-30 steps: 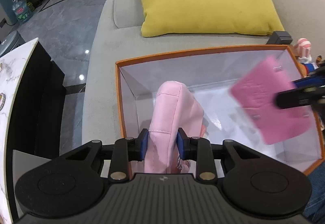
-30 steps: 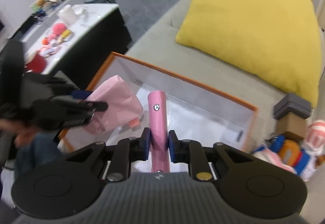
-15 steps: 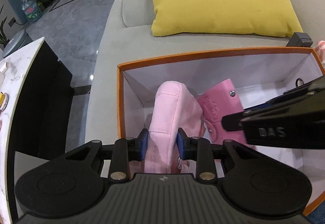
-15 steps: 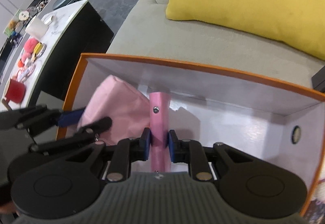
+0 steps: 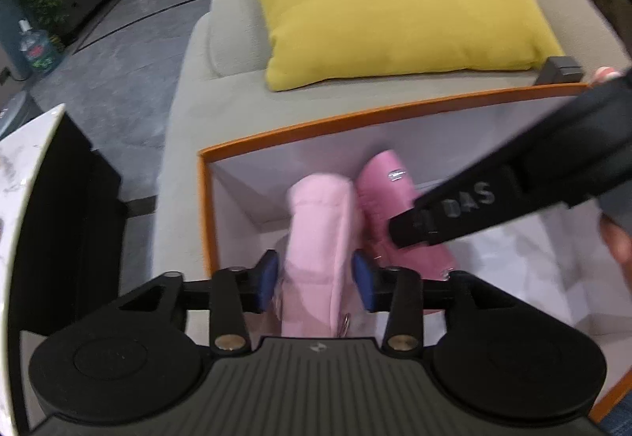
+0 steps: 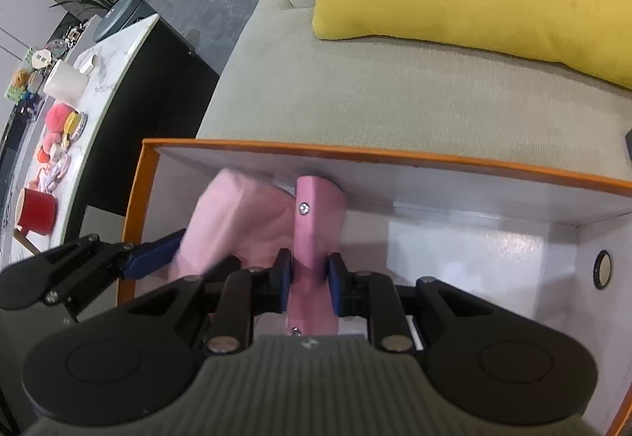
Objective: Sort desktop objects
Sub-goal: 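Lower both items into the box and open both tools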
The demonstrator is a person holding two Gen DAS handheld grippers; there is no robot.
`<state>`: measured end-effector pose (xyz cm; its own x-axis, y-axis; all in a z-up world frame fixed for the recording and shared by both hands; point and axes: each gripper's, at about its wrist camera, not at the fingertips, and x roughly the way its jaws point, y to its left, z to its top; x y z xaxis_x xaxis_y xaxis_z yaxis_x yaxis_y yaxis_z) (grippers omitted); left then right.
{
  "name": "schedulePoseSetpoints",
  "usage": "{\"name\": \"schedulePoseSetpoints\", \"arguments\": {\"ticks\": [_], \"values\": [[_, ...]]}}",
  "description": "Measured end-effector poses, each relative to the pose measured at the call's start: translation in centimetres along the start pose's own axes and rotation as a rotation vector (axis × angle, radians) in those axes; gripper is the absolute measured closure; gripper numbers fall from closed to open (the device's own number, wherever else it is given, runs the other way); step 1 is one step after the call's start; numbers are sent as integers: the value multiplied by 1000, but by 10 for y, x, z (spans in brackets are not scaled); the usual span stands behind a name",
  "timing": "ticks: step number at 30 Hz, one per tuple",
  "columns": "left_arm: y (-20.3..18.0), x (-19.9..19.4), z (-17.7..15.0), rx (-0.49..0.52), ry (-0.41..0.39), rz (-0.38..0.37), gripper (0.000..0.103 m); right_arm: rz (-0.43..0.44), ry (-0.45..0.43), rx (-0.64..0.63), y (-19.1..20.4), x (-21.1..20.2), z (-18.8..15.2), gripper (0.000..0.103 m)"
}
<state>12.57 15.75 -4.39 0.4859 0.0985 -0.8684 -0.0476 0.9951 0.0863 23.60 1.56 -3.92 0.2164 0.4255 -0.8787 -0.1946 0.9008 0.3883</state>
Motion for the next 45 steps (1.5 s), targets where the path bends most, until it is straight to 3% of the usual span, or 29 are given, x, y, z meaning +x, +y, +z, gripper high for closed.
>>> {"name": "schedulePoseSetpoints", "arguments": {"ticks": [17,23,28,34,38,45], "values": [[13,-43,-16,99,-62,-56,40,57,27,47,16,10,1,82],[14,-57,-24,133,-81,-51,31,154,20,45,22,4,1,80],[15,-50,-33,153,-20,-70,28,177,35,-43,36,0,-6,65],[16,-26,-45,174,29,-22,28,143,33,-199,42,-6,-17,62],[20,-17,-50,177,46,-21,28,133,74,-343,44,-6,-29,59],[28,-10,-52,148,52,-32,28,41,137,-536,45,13,-50,59]]}}
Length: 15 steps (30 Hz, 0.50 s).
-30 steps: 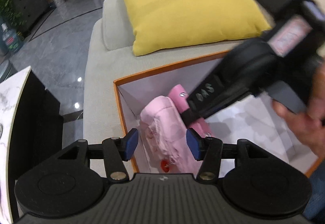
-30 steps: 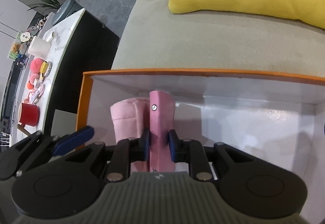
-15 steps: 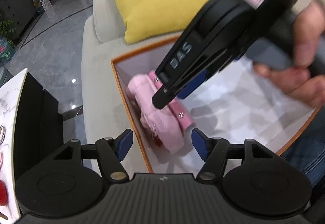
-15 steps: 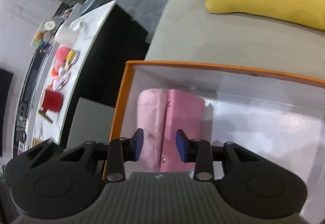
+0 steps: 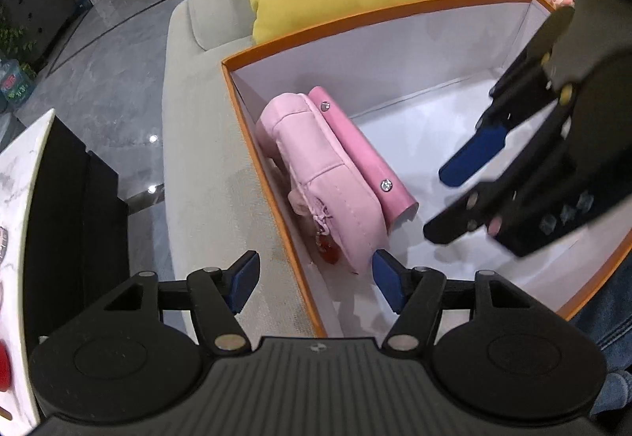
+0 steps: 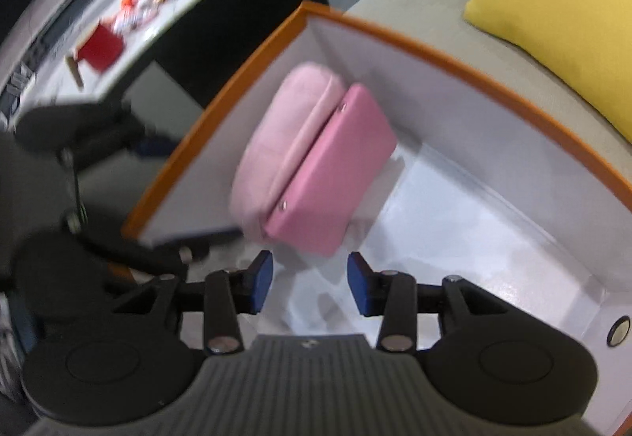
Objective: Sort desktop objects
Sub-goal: 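Lower both items into the box and open both tools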
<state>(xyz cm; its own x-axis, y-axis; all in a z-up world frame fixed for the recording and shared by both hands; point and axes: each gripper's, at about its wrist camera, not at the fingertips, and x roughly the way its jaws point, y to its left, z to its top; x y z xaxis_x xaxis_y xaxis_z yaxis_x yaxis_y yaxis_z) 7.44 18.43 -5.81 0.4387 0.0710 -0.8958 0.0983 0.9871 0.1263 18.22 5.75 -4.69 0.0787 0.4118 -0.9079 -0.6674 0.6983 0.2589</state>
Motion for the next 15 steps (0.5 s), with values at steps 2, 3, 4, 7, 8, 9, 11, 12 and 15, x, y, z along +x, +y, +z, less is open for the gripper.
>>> {"name": "schedulePoseSetpoints", "arguments": {"ticks": [2,3,4,7,8,9,11,12,15], "values": [[1,1,1,-12,5,-14,30,-11,1,-30,2,7,-1,60],[2,2,1,-15,4,-15,30,-24,-3,-43,3,11,0,61],[2,2,1,-21,2,-13,30,-37,-7,-54,3,13,0,61],[7,2,5,-39,0,-19,38,-53,-23,-88,2,16,6,64],[9,2,6,-45,-1,-21,43,-50,-27,-99,2,16,7,66],[10,3,7,-48,0,-22,47,-47,-32,-109,2,17,10,67],[11,4,10,-54,6,-37,50,-53,-48,-130,3,17,14,68],[12,4,11,-54,9,-49,52,-57,-58,-143,5,17,17,68],[11,6,11,-47,15,-59,54,-65,-66,-180,9,22,23,72]]}}
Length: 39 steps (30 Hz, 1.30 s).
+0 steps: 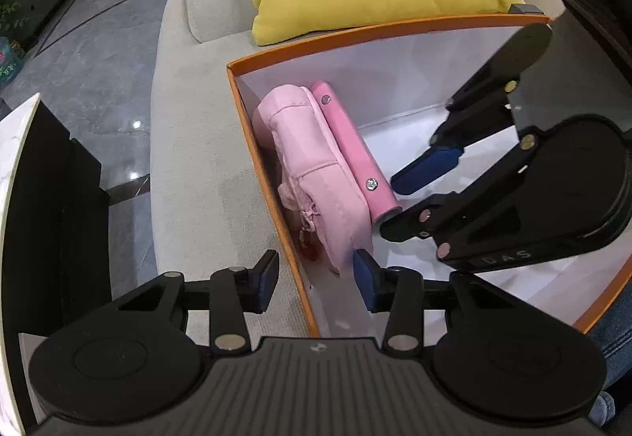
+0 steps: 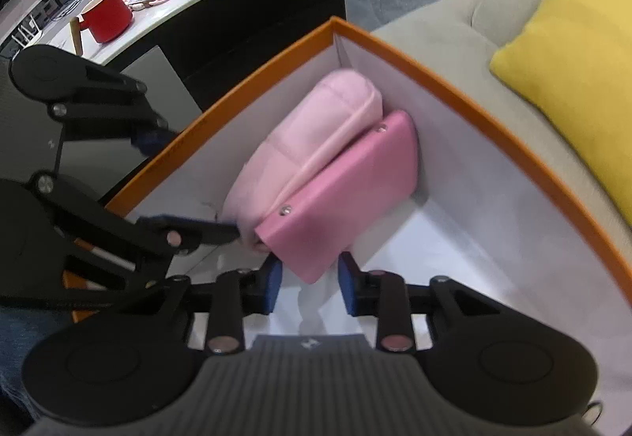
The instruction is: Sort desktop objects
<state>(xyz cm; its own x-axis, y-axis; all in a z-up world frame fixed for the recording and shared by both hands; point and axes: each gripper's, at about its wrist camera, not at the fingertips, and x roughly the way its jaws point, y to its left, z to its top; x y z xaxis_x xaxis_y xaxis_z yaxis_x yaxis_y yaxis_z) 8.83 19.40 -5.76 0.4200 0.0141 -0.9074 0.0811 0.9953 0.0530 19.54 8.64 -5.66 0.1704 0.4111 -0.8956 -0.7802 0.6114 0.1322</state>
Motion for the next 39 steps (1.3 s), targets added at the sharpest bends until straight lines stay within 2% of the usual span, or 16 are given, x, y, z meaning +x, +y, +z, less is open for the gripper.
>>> {"name": "schedulePoseSetpoints", "arguments": {"ticks": [7,13,15,19,23,28,31,34,37,39], "values": [[-1,0,-3,-16,5,-16,54,-10,2,-43,6,6,3,72],[-3,-3,-6,-8,11,-8,47,-16,14,-42,5,0,1,70],[-3,-6,-6,-5,8,-16,43,-13,14,-37,5,-3,-1,66],[-5,-18,-8,4,-7,-11,43,-14,16,-32,2,-14,-10,65],[-7,-38,-7,9,-41,-18,42,-20,-8,24,-4,-31,-21,65],[-17,-65,1,33,-120,-44,43,-19,-89,70,-12,-59,-38,65],[-24,-64,11,37,-120,-30,42,-67,-57,118,-21,-55,-39,65],[-24,-63,10,2,-121,-13,43,-51,-28,196,-35,-51,-44,64],[-23,-61,10,-24,-106,-23,43,-31,-26,277,-50,-51,-50,57],[-30,-58,16,-9,-111,-35,43,-35,-20,323,-59,-49,-53,57]]}}
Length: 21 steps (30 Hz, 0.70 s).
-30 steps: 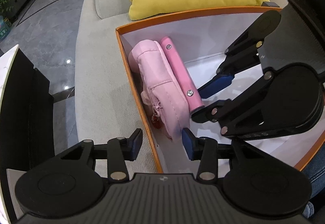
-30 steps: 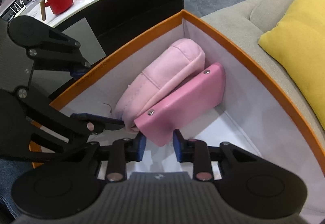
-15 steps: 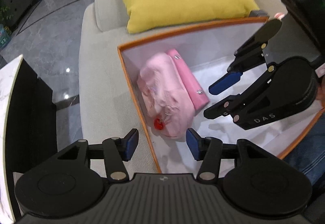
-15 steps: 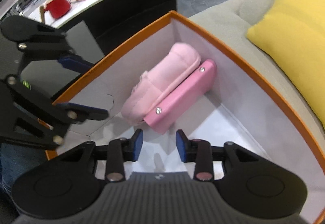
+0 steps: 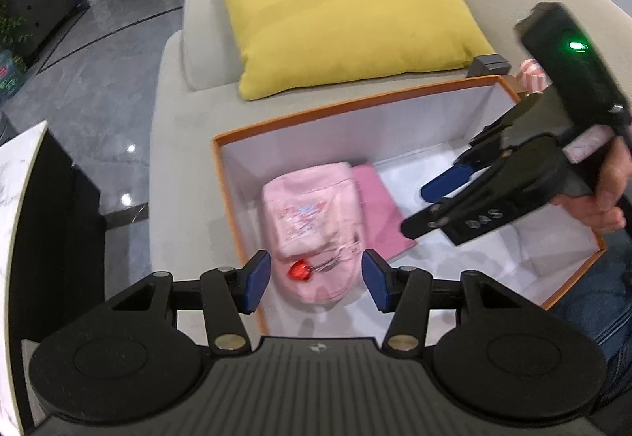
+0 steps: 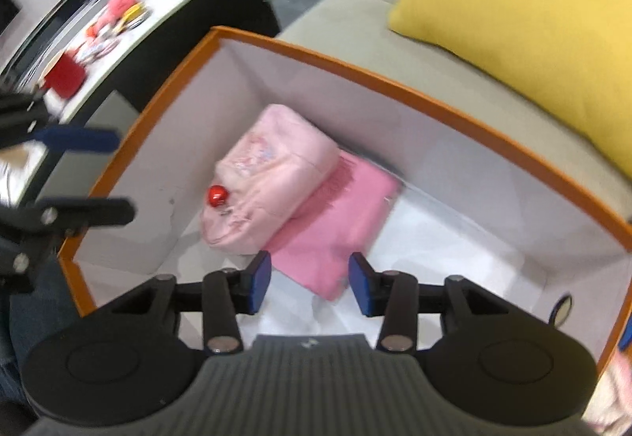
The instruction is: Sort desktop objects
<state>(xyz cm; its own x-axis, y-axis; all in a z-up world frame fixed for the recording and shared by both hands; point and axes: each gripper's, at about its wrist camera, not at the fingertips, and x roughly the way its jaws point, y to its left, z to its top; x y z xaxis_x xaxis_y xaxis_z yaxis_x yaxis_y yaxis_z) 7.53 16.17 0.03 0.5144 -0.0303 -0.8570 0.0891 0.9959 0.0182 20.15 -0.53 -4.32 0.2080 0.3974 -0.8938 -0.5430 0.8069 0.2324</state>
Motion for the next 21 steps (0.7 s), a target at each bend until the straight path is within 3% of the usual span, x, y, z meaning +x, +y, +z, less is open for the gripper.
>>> {"name": "schedulePoseSetpoints", "arguments": {"ticks": [6,11,13,15,21], "values": [[-28,27,15,63,25,-28,43,-32,19,36,-7,9,2,61],[-35,63,18,56,83,23,43,-58,25,42,-15,9,-2,62],[-34,75,19,42,111,35,47,-41,21,59,-20,10,-3,62],[-31,85,18,39,129,63,63,-26,14,86,-26,12,-3,62],[-14,76,21,-10,109,52,72,33,7,183,-39,20,3,62]]}}
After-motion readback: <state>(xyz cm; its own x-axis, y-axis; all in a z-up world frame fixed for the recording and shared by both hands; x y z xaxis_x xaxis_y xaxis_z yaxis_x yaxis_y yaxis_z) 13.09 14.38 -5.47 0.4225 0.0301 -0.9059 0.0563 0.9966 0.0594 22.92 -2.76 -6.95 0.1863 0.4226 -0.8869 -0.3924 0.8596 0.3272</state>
